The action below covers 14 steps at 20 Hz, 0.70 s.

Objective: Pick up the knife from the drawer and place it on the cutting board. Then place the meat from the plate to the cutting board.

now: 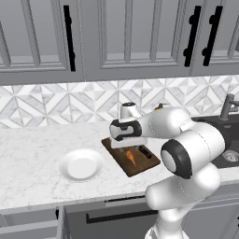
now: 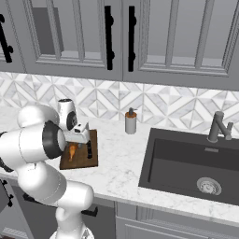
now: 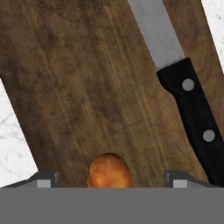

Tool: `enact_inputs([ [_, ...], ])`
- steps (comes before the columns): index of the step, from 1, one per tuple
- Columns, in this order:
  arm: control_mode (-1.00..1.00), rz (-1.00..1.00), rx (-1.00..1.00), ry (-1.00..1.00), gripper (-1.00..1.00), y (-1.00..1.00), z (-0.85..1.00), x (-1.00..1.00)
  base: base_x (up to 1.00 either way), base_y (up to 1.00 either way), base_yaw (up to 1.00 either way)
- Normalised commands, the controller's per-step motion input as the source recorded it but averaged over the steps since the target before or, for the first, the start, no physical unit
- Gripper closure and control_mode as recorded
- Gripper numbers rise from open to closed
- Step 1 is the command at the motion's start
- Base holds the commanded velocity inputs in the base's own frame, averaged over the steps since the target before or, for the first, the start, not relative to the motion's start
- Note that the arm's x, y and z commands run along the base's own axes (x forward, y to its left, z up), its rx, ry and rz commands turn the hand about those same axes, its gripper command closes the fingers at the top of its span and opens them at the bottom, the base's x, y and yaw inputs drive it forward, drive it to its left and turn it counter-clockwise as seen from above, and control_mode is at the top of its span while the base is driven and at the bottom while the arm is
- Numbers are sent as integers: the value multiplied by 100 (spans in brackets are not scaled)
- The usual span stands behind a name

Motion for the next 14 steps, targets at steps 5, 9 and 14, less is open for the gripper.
enact_inputs([
  [5, -100, 0, -2, -3, -100, 0, 8, -1, 0, 0, 0],
  [9, -100, 0, -9, -3, -100, 17, 26, -31, 0, 0, 0],
  [14, -100, 0, -13, -21, -100, 6, 40, -70, 0, 0, 0],
])
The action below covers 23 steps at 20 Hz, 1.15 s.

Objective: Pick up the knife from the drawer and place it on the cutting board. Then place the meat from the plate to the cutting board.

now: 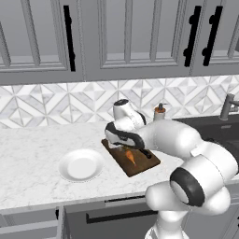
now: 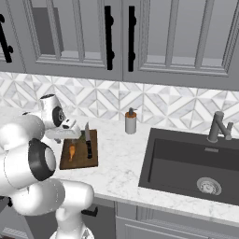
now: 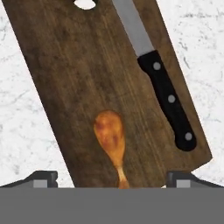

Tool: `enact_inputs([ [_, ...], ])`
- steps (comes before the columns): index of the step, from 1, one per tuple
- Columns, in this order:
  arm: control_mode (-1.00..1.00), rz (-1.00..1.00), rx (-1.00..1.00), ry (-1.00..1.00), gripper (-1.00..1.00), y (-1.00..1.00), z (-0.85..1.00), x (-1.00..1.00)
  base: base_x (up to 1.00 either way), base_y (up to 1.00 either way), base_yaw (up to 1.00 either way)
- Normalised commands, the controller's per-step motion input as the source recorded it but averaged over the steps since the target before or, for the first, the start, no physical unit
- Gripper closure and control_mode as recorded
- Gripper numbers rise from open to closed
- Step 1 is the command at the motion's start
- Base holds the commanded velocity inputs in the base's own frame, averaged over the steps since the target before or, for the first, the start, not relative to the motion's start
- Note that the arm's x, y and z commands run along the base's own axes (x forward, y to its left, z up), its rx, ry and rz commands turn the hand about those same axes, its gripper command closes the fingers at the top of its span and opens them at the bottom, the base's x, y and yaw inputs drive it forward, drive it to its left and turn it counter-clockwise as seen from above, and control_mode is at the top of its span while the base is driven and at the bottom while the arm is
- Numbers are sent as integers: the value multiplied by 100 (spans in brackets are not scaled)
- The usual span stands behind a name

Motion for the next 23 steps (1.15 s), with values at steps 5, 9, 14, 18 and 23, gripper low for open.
enact_inputs([
  [5, -100, 0, -17, -32, -100, 25, 70, -83, 0, 0, 0],
  [9, -100, 0, -22, -25, -100, 30, 57, -87, 0, 0, 0],
  [14, -100, 1, -25, -11, -100, 32, 41, -65, 0, 0, 0],
  [18, -100, 4, -30, 0, -100, 51, 23, -22, 0, 0, 0],
  [23, -100, 1, -33, 11, -100, 48, 4, -1, 0, 0, 0],
])
